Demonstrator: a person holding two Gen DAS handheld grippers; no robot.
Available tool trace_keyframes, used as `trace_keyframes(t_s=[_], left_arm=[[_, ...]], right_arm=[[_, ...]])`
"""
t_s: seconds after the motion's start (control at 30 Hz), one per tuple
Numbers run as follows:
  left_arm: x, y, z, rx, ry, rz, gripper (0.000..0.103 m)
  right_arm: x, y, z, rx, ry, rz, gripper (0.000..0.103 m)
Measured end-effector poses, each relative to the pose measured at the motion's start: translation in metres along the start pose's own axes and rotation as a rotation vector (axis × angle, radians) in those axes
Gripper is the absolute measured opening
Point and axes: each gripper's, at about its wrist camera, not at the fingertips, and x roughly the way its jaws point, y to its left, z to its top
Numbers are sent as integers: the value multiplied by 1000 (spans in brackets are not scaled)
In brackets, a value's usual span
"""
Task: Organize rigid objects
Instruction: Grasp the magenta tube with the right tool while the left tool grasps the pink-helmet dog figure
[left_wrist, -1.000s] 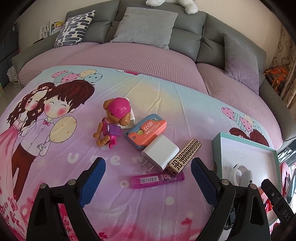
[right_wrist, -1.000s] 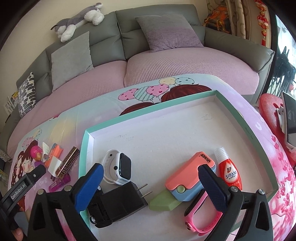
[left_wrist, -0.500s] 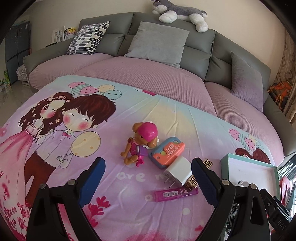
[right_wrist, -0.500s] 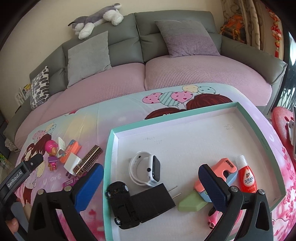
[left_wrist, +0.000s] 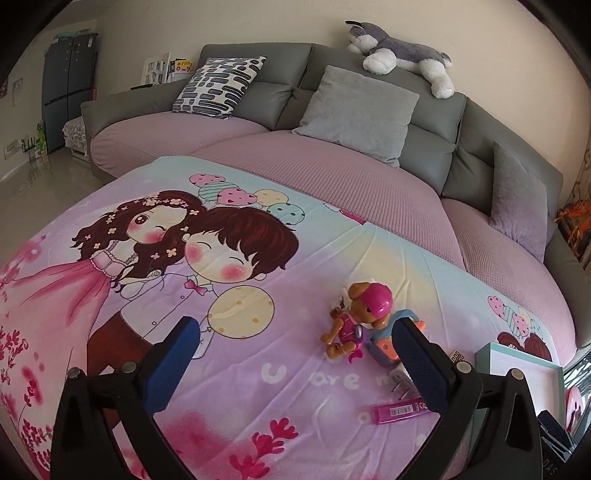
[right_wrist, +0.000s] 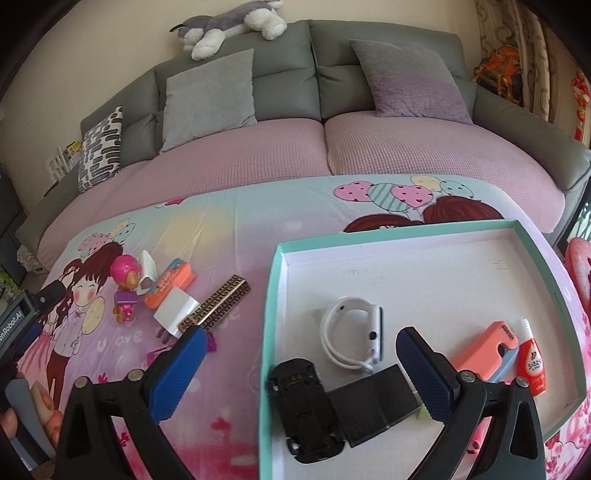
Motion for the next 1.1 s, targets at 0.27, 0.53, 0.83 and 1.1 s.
trace_keyframes(t_s=[0.27, 0.53, 0.83, 1.1], left_arm=[[11, 25, 4, -82, 41, -41, 103], [39, 24, 1, 1, 182, -34, 103], [58, 3, 6, 62, 264, -117, 103], [83, -18, 4, 120, 348, -148, 103]], right_arm=[[20, 71, -6, -160, 22, 87, 103], [58, 99, -21, -215, 143, 100, 103], [79, 106, -24, -199, 194, 101, 103], [86, 111, -26, -237, 211, 63, 103]])
